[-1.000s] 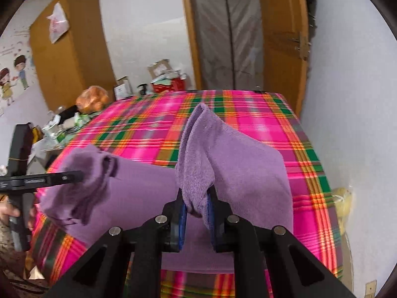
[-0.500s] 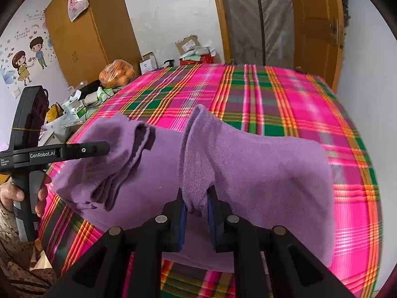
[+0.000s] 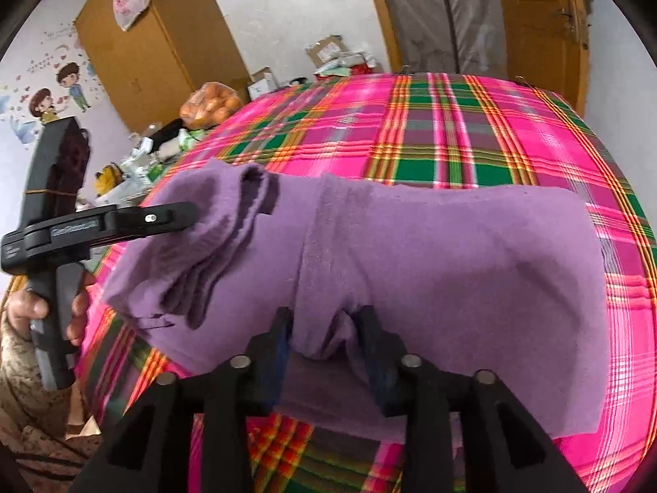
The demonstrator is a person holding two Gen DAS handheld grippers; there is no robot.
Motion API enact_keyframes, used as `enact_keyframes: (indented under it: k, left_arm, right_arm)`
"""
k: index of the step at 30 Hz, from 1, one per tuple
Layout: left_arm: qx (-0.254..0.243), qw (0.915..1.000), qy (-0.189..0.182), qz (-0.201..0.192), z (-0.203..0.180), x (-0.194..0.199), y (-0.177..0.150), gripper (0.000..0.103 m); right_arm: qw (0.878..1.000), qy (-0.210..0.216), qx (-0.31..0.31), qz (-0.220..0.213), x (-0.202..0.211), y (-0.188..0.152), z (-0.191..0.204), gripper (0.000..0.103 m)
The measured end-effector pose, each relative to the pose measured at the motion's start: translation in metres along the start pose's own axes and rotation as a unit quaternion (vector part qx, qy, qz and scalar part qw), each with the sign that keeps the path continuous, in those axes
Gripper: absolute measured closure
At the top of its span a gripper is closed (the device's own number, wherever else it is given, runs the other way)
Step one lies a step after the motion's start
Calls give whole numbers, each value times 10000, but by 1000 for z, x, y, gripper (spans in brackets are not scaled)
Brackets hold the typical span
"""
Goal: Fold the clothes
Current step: 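Lay the held garment end over the folded stack and open the right gripper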
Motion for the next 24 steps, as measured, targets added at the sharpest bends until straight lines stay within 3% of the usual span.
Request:
enact_keyframes:
  k: [3, 6, 10, 14, 16, 18, 21, 24]
  left_arm:
    - [-17, 10000, -4, -3, -2, 0, 1, 47]
    - [-34, 10000, -8, -5, -4, 1, 2, 47]
    - [-100, 9999, -23, -2, -10, 1, 4, 47]
    - [-241, 9997, -56, 14, -23, -1, 8, 47]
    - [-305, 9995, -94, 43, -29, -3, 8, 47]
    - [-367, 9992, -142, 83, -36, -4, 8, 47]
    - [-448, 9986, -232, 173, -45, -9, 8, 47]
    - [-495, 9978, -365, 247, -57, -12, 10, 47]
  right_arm:
    - [9995, 147, 70, -274, 16, -3, -3, 66]
    - [9985, 80, -267, -477, 27, -6, -24, 66]
    - [9988, -265, -357, -211, 10, -13, -28, 65]
    - [9993, 372, 24, -75, 0, -17, -3, 65]
    - [9988, 404, 234, -158, 5, -17, 6, 65]
    - [9979, 524, 56, -378, 16, -17, -4, 65]
    - [9966, 315, -395, -645, 32, -17, -29, 65]
    - [9974, 16, -423, -579, 27, -15, -34, 65]
Point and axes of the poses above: each gripper's, at about its wrist camera, not at the fingertips, and x roughly against the way its jaws point, z to its left, y to its top, the point moved 2 cm from there along -x, roughly the way its jaws point, and after that the axes turned 10 degrees about z, right-handed, at the moved point
